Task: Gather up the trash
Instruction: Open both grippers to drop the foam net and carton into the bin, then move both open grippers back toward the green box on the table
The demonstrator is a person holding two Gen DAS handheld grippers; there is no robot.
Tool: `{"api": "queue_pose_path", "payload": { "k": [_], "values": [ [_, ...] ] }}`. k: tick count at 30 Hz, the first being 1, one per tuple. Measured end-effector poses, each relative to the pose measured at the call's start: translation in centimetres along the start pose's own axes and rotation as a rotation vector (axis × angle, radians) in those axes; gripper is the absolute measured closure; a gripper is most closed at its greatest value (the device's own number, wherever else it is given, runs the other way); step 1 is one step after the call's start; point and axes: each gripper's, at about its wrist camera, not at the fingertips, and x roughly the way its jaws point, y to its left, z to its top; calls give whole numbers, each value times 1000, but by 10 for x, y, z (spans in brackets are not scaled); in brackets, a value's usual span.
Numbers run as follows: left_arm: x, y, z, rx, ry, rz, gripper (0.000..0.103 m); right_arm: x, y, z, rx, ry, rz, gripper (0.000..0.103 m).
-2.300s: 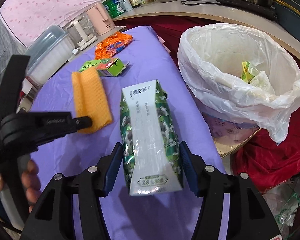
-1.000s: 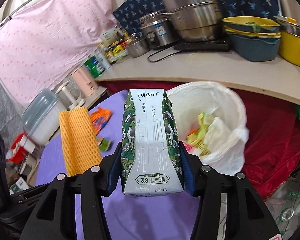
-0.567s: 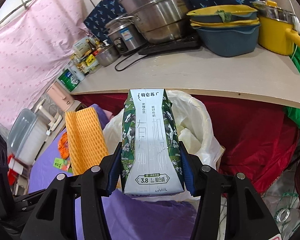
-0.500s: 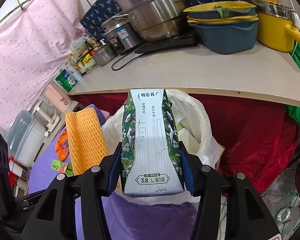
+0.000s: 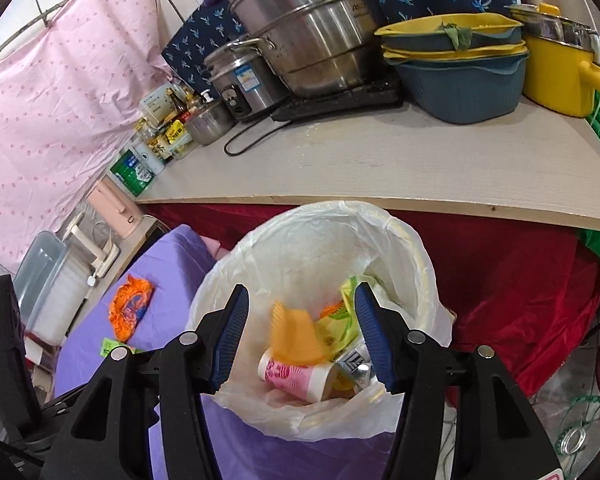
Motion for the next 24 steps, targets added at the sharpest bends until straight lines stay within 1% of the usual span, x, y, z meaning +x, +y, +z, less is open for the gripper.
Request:
{"api": "queue_pose_path", "payload": {
  "k": [4, 15, 20, 23, 24],
  "values": [
    [-11, 13, 0, -25, -24, 16, 40, -12, 8, 1, -14, -19, 6, 47],
    [-45, 44, -6, -86, -73, 66, 40, -25, 44, -7, -76, -15, 41, 47],
    [-55, 63, -10, -123, -78, 99, 40, -26, 62, -17, -102, -1, 60, 47],
    [-58, 79, -12, -165, -70, 116, 40, -24, 73, -22, -117, 11, 72, 47],
    [-58, 85, -14, -183, -66, 125, 38, -23, 76, -24, -122, 15, 76, 47]
  ]
}}
